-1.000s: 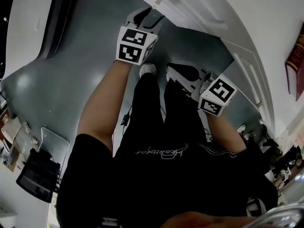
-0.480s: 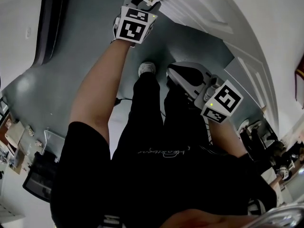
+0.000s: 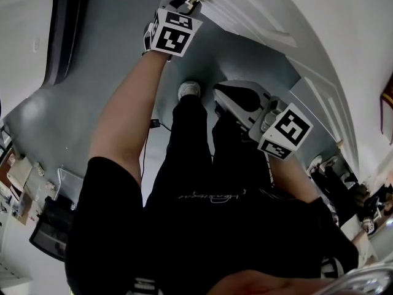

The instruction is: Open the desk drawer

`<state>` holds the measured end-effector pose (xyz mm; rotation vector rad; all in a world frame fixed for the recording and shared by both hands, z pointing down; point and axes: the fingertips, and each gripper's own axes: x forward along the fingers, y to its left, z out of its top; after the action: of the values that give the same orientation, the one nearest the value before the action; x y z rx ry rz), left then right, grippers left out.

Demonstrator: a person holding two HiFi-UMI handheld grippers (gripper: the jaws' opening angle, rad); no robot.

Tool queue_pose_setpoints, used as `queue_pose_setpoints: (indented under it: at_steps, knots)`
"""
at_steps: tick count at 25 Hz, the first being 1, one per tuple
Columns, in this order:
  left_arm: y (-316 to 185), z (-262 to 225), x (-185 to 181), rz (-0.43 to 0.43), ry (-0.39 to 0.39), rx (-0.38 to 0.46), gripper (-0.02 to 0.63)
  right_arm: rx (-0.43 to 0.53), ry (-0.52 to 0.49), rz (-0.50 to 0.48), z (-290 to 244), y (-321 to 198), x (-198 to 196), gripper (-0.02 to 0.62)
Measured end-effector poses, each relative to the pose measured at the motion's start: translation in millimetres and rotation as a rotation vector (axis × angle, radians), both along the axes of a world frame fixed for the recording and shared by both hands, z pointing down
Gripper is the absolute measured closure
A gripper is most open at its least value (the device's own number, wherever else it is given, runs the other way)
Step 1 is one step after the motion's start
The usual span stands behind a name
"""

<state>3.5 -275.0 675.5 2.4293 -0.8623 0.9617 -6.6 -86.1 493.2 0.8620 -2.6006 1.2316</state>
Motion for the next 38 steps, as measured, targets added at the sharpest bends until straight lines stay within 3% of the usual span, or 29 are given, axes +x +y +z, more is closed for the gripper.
queue_pose_setpoints:
  at_steps: [3,38]
  knots:
    - [1,0,2,0.019,-0.021,0.017,0.514,0.0,0.0,-0.003,1,1,2,0.591]
    - [30,2,-25,0.035,-0.035,-0.02,0.522,0.0,0.01,0.013,-1,8,-11,0.591]
